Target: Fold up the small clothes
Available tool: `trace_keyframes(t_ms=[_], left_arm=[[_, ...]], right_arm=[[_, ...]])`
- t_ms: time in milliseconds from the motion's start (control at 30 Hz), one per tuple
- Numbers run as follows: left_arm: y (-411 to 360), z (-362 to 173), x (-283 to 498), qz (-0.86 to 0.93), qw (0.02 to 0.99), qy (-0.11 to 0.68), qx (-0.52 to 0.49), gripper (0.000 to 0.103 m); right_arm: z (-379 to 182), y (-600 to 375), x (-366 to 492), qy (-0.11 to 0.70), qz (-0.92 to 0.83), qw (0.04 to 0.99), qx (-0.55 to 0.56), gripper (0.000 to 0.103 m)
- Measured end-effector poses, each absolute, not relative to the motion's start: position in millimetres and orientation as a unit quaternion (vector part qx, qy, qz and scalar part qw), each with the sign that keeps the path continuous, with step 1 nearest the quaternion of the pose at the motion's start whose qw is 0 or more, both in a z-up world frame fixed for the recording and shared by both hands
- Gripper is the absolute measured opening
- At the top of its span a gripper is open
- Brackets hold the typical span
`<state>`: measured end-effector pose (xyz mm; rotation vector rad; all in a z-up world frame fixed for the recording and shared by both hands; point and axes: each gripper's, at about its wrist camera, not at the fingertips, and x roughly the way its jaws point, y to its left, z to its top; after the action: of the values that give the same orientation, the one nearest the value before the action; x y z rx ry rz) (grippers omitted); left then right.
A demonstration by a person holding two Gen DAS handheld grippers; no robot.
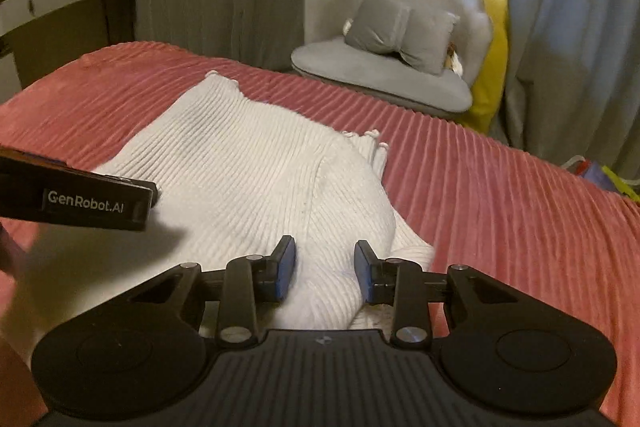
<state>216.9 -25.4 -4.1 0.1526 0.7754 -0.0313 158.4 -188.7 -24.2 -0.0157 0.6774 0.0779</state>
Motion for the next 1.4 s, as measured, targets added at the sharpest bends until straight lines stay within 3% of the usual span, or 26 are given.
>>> trace_keyframes(t_ms=[200, 267, 433, 633, 733, 867, 1400], left_arm=[[-19, 7, 209, -0.014, 0.919, 0.389, 0.067, 0.102], [-13, 18, 198, -0.016, 0.913, 0.405, 0.055, 0.102], [2, 21, 151, -0.017, 0.900, 0.435, 0.023, 0.102], [17, 29, 83, -0.019, 0.891, 0.451, 0.056, 0.102], [28, 41, 58, -0.010, 0.891, 0.453, 0.044, 0.102], [40, 55, 43, -0.005, 0.882, 0.471, 0.027, 0.103], [15, 79, 54, -0.030, 0.875, 0.474, 0.092, 0.103]], right_arm=[[-16, -198, 154, 0.331, 0.054, 0.942, 0.013, 0.035], [-5, -198, 146, 0.340, 0.039, 0.940, 0.016, 0.046], [2, -198, 86, 0.359, 0.043, 0.926, 0.109, 0.051], [-1, -182, 7, 0.404, 0.041, 0.906, 0.123, 0.079], [-1, -172, -15, 0.439, 0.037, 0.891, 0.108, 0.082], [14, -163, -24, 0.463, 0.039, 0.880, 0.102, 0.099], [56, -155, -5, 0.481, -0.022, 0.873, 0.072, 0.099]])
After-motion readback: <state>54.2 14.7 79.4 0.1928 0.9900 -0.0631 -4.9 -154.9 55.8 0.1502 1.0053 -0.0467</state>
